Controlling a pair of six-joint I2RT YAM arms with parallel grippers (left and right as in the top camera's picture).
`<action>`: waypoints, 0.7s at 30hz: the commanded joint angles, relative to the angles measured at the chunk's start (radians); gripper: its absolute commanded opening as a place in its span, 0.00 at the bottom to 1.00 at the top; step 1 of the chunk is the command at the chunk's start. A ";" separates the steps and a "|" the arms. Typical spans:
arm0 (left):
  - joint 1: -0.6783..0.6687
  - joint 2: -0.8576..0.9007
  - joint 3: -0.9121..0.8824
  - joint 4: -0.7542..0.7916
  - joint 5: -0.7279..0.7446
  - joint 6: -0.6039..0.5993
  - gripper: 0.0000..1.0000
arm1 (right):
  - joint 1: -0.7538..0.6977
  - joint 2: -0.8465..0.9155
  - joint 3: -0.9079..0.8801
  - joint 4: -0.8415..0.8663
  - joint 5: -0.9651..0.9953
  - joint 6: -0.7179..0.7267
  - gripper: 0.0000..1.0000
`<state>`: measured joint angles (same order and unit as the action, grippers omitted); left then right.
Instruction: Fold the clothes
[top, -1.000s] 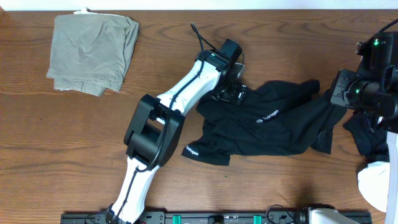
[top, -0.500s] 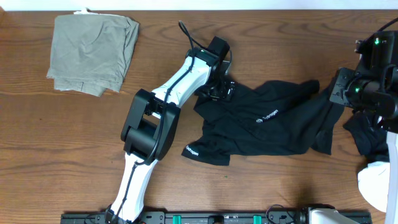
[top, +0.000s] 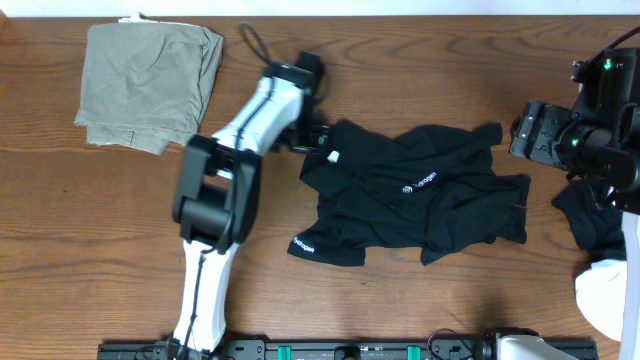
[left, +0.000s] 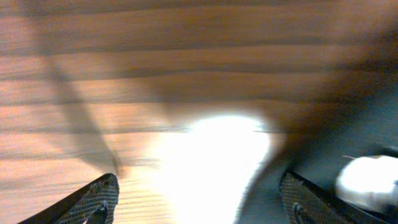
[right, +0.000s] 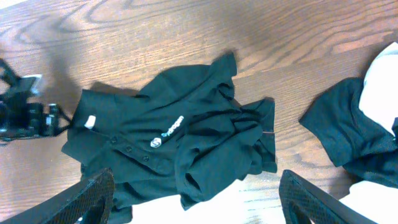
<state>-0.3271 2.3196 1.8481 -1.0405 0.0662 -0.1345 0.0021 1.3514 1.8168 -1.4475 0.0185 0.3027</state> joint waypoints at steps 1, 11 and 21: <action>0.078 0.014 0.002 -0.031 -0.053 -0.009 0.85 | -0.006 0.005 0.013 0.002 0.005 -0.014 0.84; 0.306 0.011 0.002 -0.111 -0.027 -0.042 0.86 | -0.005 0.048 0.013 0.008 0.003 -0.020 0.85; 0.288 -0.134 0.002 -0.060 0.230 0.016 0.85 | -0.005 0.103 0.013 0.015 -0.001 -0.020 0.85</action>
<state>0.0006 2.2902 1.8473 -1.1061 0.1673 -0.1520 0.0021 1.4372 1.8168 -1.4342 0.0177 0.3016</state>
